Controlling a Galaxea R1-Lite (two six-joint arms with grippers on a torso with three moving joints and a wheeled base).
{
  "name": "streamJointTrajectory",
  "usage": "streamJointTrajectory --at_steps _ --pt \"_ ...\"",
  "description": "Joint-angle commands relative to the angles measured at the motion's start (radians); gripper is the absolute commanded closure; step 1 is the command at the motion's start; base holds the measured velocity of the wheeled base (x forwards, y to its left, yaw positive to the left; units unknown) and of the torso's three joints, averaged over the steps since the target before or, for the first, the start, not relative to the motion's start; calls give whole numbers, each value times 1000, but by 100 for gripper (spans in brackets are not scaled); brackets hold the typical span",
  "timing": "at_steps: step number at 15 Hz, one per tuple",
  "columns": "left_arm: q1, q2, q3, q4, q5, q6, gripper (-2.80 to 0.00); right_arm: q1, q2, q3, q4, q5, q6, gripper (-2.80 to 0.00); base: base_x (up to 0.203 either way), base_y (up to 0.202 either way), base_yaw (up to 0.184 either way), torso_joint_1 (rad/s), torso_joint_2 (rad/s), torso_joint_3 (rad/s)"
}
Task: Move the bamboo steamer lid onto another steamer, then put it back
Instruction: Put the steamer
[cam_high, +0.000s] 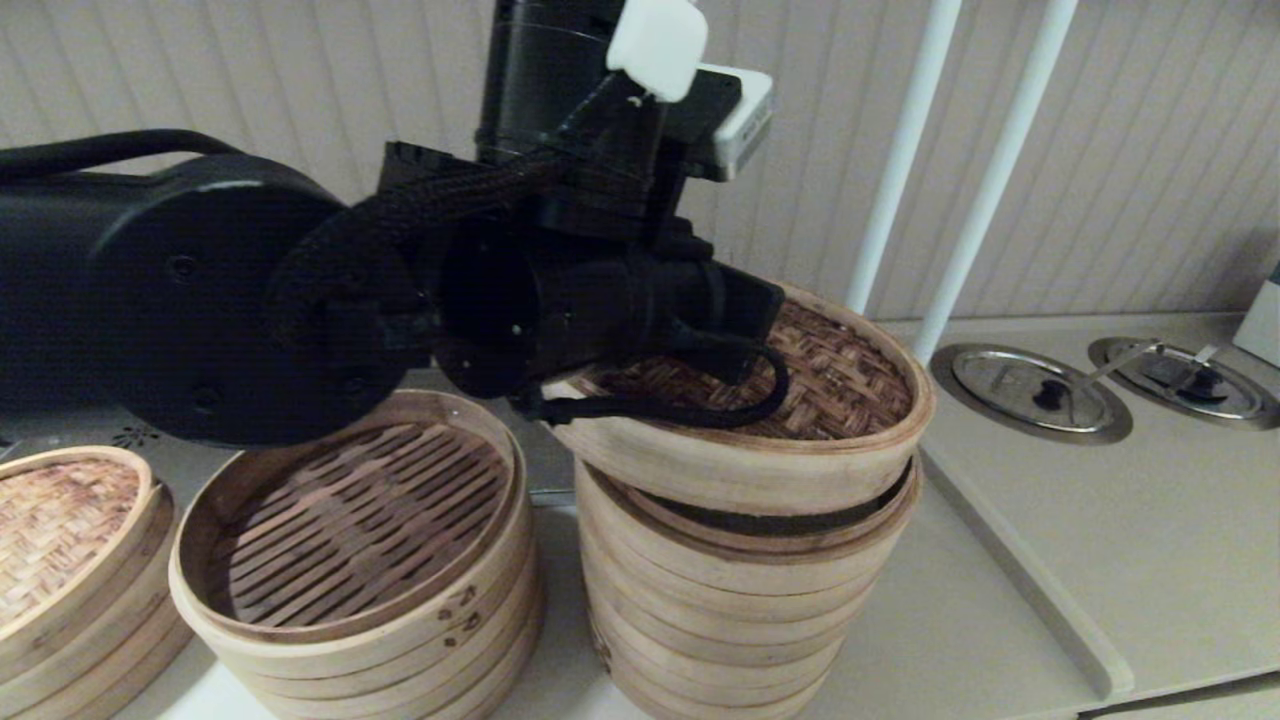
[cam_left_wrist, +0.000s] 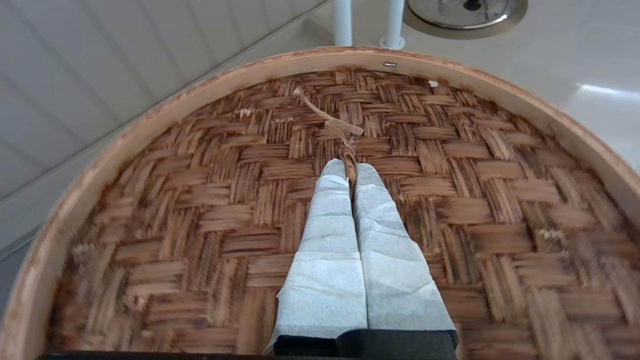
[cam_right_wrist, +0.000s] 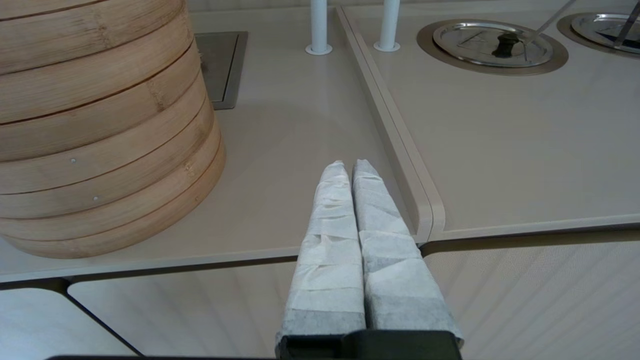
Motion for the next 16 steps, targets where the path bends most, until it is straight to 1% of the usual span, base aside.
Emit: streamJointTrajectory --at_steps 1,4,7,9,12,14,16 --pt "-20 84 -51 -8 33 2 0 0 2 3 0 -1 1 0 0 0 0 0 0 0" --pt "-26 134 -66 -18 57 2 0 -1 2 3 0 -1 1 0 0 0 0 0 0 0" --pt "-27 137 -32 -60 62 0 0 0 2 3 0 -1 1 0 0 0 0 0 0 0" --pt "-32 134 -13 -69 67 0 0 0 2 3 0 -1 1 0 0 0 0 0 0 0" --pt "-44 127 38 -102 123 0 0 0 2 3 0 -1 1 0 0 0 0 0 0 0" --pt "-46 121 62 -148 129 9 0 0 2 3 0 -1 1 0 0 0 0 0 0 0" --pt "-47 114 71 -153 130 10 0 0 2 3 0 -1 1 0 0 0 0 0 0 0"
